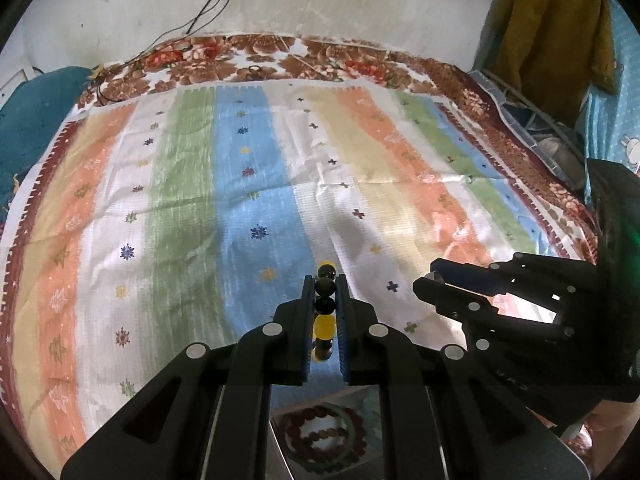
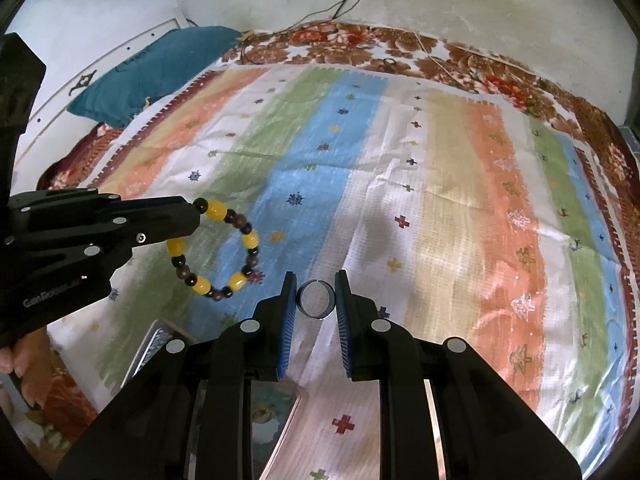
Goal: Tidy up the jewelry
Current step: 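Lift the yellow-black bracelet with the left tool and carry it to the tin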
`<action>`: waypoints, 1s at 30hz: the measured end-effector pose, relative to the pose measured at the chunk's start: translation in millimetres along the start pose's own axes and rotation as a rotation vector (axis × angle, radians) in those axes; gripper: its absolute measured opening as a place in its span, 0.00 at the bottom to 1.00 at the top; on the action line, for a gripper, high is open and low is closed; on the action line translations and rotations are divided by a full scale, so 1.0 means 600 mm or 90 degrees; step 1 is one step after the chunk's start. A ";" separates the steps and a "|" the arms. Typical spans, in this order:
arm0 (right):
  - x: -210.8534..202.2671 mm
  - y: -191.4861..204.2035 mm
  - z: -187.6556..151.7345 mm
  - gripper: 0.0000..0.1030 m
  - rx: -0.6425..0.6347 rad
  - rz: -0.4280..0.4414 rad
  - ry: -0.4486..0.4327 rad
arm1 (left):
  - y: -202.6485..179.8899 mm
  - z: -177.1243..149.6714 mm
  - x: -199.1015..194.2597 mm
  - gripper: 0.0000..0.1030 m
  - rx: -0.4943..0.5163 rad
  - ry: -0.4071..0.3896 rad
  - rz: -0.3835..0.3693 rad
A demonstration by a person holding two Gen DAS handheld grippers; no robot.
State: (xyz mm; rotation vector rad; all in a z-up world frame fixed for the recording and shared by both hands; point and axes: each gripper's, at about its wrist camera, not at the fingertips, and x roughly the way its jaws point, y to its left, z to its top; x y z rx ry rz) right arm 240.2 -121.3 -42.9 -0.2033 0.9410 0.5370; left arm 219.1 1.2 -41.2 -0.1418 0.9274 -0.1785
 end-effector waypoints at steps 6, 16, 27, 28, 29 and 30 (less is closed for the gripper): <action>-0.030 0.013 -0.013 0.20 0.004 0.018 -0.015 | -0.009 -0.018 -0.025 0.09 -0.004 -0.007 0.000; -0.061 0.030 -0.046 0.20 0.015 0.031 -0.014 | -0.028 -0.055 -0.065 0.09 0.003 -0.036 -0.013; -0.073 0.051 -0.073 0.20 0.018 0.051 -0.009 | -0.043 -0.094 -0.081 0.09 0.009 -0.032 -0.026; -0.073 0.051 -0.074 0.20 0.018 0.054 -0.006 | -0.044 -0.097 -0.082 0.09 0.010 -0.031 -0.026; -0.073 0.053 -0.076 0.20 0.016 0.054 -0.005 | -0.045 -0.100 -0.083 0.09 0.012 -0.030 -0.026; -0.073 0.056 -0.077 0.20 0.010 0.053 -0.004 | -0.048 -0.103 -0.085 0.09 0.017 -0.033 -0.016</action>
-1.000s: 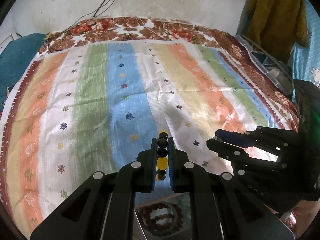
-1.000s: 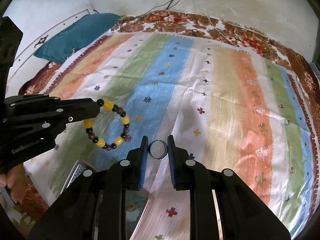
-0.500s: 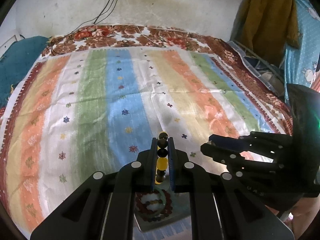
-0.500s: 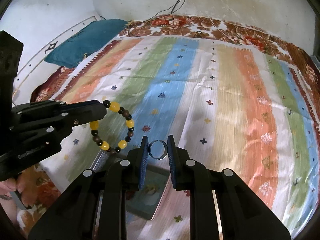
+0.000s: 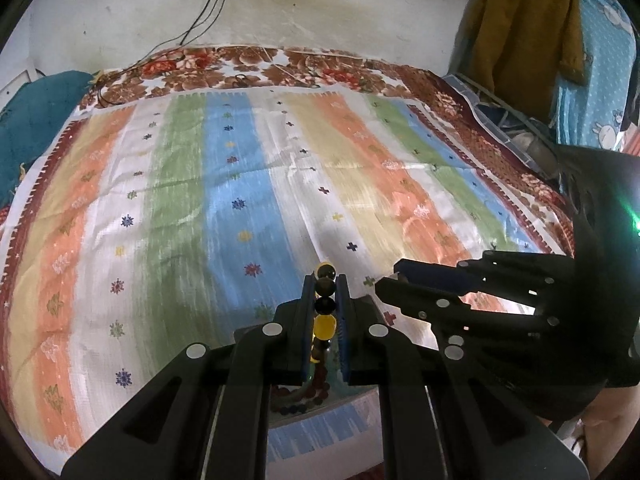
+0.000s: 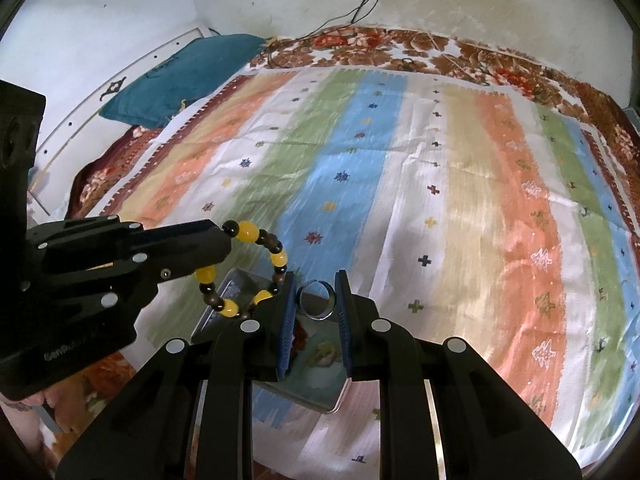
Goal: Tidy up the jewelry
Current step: 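Lift the yellow-black bracelet with the left tool and carry it to the tin, then lower the yellow-black bracelet into the tin and open the left tool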
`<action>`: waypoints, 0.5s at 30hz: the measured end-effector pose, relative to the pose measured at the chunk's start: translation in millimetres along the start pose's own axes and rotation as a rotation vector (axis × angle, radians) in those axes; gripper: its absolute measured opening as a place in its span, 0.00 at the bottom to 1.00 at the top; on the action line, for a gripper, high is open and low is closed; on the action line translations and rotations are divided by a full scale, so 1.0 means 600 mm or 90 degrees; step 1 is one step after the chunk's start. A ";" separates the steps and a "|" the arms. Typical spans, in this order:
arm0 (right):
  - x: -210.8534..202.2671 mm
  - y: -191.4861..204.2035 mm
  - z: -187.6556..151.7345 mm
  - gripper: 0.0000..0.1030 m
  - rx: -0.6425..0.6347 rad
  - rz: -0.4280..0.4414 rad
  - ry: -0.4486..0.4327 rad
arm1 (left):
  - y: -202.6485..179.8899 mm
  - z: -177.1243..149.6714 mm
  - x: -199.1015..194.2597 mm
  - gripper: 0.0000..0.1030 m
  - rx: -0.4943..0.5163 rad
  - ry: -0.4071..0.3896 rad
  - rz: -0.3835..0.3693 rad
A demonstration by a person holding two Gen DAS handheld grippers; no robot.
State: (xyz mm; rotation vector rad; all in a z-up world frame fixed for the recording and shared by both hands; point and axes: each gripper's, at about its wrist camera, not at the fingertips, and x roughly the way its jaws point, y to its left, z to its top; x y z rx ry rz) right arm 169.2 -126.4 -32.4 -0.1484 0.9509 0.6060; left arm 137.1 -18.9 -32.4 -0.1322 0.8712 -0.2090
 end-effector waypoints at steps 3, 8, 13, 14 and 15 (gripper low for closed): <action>-0.001 0.004 -0.004 0.23 -0.004 0.011 0.004 | 0.001 -0.005 0.001 0.09 -0.001 0.008 0.016; -0.012 0.004 -0.011 0.48 -0.002 0.016 -0.010 | 0.017 -0.013 0.002 0.20 -0.025 0.020 0.018; -0.022 -0.006 -0.016 0.59 0.015 0.010 -0.019 | 0.034 -0.028 0.001 0.37 -0.045 0.029 0.023; -0.024 -0.008 -0.016 0.61 0.016 0.010 -0.021 | 0.036 -0.030 0.001 0.40 -0.048 0.031 0.021; -0.026 -0.008 -0.016 0.63 0.016 0.009 -0.022 | 0.037 -0.032 -0.001 0.45 -0.049 0.030 0.019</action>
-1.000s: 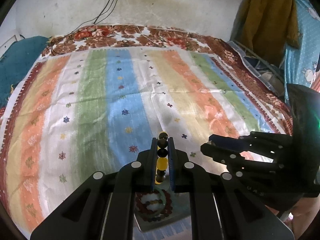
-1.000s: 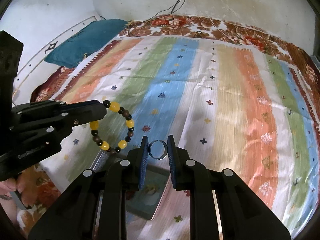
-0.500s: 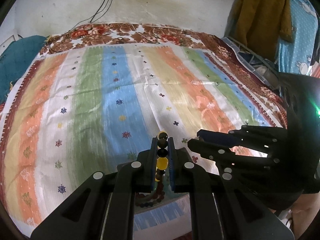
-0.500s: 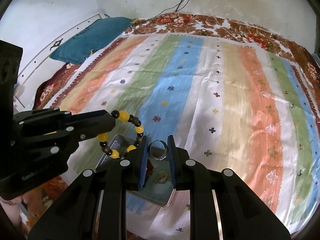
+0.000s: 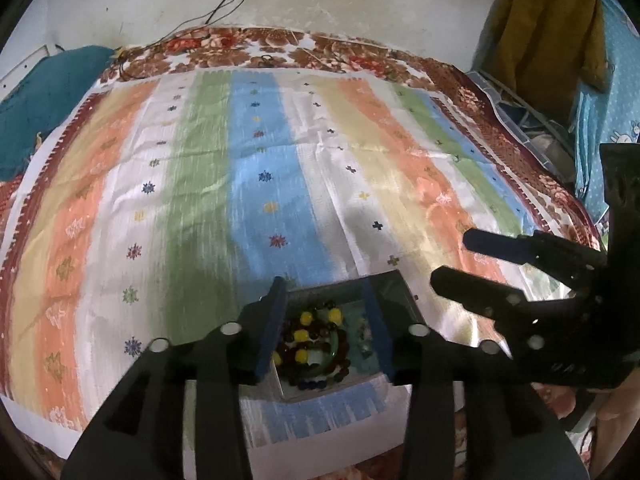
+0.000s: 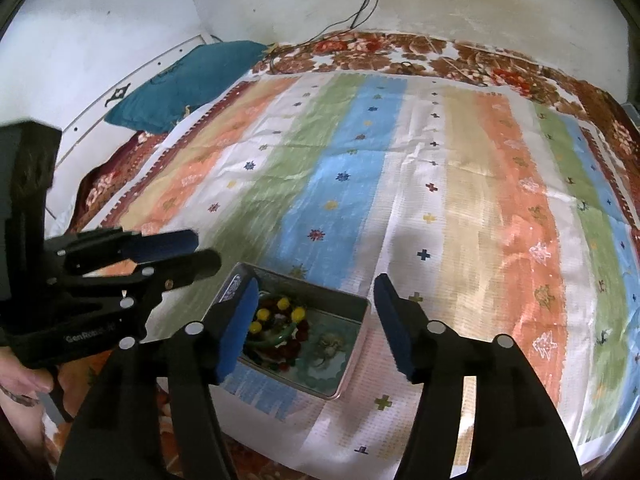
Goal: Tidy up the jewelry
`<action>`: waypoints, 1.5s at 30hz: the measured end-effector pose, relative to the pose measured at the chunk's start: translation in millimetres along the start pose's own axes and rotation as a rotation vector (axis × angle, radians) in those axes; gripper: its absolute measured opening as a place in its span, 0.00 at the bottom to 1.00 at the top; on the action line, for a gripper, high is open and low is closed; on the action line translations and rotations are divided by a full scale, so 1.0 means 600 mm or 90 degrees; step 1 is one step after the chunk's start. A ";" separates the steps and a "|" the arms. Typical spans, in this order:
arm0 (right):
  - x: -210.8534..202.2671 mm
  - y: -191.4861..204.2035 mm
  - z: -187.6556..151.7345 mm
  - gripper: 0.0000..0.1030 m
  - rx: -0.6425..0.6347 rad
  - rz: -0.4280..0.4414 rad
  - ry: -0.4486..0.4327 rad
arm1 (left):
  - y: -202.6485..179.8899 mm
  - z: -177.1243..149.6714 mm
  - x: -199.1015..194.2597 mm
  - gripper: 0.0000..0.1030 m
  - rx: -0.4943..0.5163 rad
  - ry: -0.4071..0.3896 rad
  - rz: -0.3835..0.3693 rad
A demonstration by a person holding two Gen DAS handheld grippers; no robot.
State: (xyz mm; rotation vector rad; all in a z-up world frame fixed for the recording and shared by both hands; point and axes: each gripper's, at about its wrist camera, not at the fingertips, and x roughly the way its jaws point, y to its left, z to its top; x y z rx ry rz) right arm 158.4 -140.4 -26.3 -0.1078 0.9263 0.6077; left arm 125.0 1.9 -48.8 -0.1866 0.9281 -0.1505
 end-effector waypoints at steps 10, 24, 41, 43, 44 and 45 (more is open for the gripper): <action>-0.019 -0.004 -0.007 0.80 -0.011 -0.034 0.000 | -0.001 -0.016 -0.005 0.83 0.007 0.004 0.013; -0.059 -0.003 -0.018 0.95 -0.026 -0.055 -0.021 | -0.005 -0.039 -0.033 0.93 0.026 -0.029 0.056; -0.081 -0.002 -0.030 0.95 -0.030 -0.069 -0.028 | -0.023 -0.046 -0.057 0.93 0.053 -0.076 0.054; -0.081 -0.001 -0.031 0.95 -0.032 -0.069 -0.028 | -0.025 -0.048 -0.064 0.93 0.057 -0.088 0.064; -0.081 0.000 -0.031 0.95 -0.034 -0.069 -0.027 | -0.025 -0.049 -0.068 0.93 0.057 -0.094 0.067; -0.081 0.001 -0.032 0.95 -0.036 -0.071 -0.026 | -0.026 -0.050 -0.070 0.93 0.057 -0.096 0.066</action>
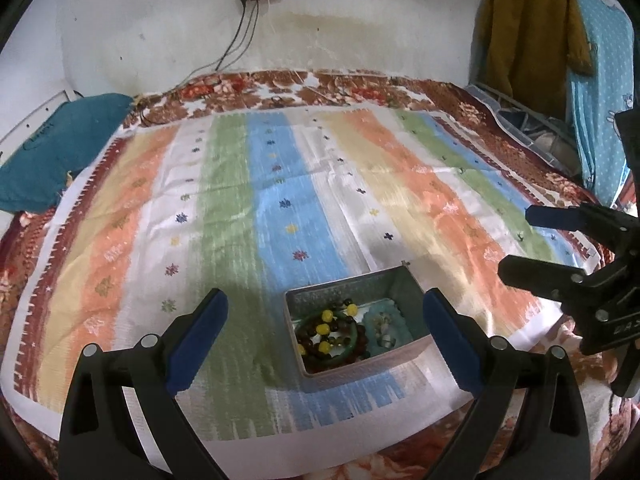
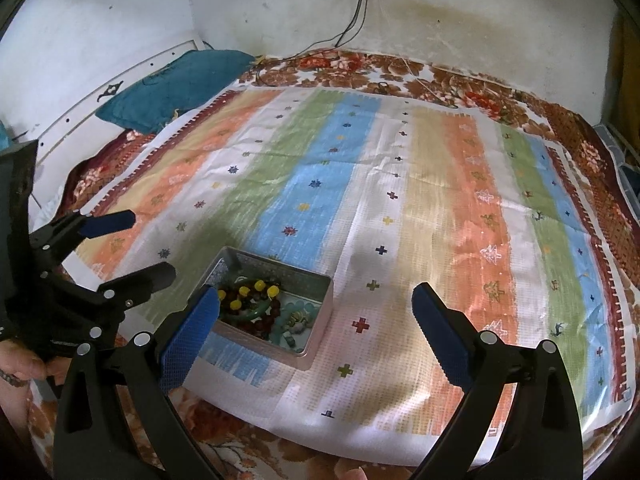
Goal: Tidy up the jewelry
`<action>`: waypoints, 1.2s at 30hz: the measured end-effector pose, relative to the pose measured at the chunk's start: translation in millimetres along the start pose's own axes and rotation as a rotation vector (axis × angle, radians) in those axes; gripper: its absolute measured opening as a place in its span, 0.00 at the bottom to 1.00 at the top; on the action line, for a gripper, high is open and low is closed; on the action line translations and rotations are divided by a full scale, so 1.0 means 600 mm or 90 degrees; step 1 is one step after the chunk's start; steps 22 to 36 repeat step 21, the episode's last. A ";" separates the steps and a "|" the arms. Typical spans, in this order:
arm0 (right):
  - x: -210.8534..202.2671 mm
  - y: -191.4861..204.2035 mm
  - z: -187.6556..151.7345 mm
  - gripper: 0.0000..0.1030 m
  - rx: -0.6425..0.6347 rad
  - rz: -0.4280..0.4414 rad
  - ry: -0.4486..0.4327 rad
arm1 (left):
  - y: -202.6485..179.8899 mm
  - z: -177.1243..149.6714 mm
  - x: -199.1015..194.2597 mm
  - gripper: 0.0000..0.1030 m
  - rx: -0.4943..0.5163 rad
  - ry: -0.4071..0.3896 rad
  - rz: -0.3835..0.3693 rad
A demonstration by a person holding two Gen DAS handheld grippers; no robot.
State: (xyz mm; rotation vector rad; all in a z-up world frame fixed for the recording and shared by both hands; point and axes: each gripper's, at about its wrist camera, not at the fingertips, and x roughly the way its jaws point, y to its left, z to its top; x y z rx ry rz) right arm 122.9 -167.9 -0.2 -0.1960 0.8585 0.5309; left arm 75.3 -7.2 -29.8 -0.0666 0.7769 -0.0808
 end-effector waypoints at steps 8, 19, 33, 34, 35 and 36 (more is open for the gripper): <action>-0.004 0.015 0.000 0.95 -0.025 -0.027 -0.008 | -0.001 -0.002 -0.005 0.93 -0.001 -0.006 0.001; -0.002 0.015 0.001 0.96 -0.021 -0.034 -0.006 | -0.022 -0.008 -0.013 0.95 0.033 -0.017 -0.004; -0.004 0.014 0.000 0.96 -0.019 -0.035 -0.009 | -0.022 -0.008 -0.015 0.95 0.033 -0.019 -0.006; -0.004 0.014 0.000 0.96 -0.019 -0.035 -0.009 | -0.022 -0.008 -0.015 0.95 0.033 -0.019 -0.006; -0.004 0.014 0.000 0.96 -0.019 -0.035 -0.009 | -0.022 -0.008 -0.015 0.95 0.033 -0.019 -0.006; -0.004 0.014 0.000 0.96 -0.019 -0.035 -0.009 | -0.022 -0.008 -0.015 0.95 0.033 -0.019 -0.006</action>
